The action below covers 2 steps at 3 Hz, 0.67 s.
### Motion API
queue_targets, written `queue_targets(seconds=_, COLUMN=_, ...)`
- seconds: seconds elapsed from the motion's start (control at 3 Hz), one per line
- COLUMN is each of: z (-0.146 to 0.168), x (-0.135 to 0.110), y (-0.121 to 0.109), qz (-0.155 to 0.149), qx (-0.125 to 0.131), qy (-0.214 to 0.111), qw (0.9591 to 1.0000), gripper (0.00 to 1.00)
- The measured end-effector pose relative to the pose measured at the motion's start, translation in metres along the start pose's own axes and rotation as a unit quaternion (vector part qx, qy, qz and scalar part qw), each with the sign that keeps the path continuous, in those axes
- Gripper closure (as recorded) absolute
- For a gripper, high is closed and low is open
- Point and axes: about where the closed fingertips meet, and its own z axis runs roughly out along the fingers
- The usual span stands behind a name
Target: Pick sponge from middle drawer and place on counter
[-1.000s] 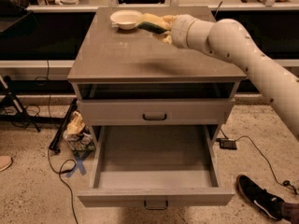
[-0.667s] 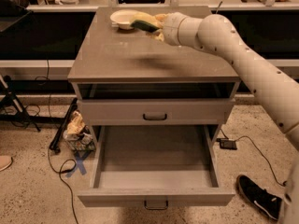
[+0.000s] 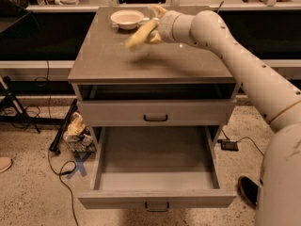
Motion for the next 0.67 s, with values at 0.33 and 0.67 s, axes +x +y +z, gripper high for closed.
queue_targets(seconds=0.33, z=0.0062, x=0.0066, y=0.0020, qz=0.009, qx=-0.005, qy=-0.006, qw=0.9999, gripper=0.00)
queue_targets(seconds=0.67, z=0.0062, x=0.0066, y=0.0020, qz=0.009, qx=-0.005, qy=-0.006, qw=0.9999, gripper=0.00)
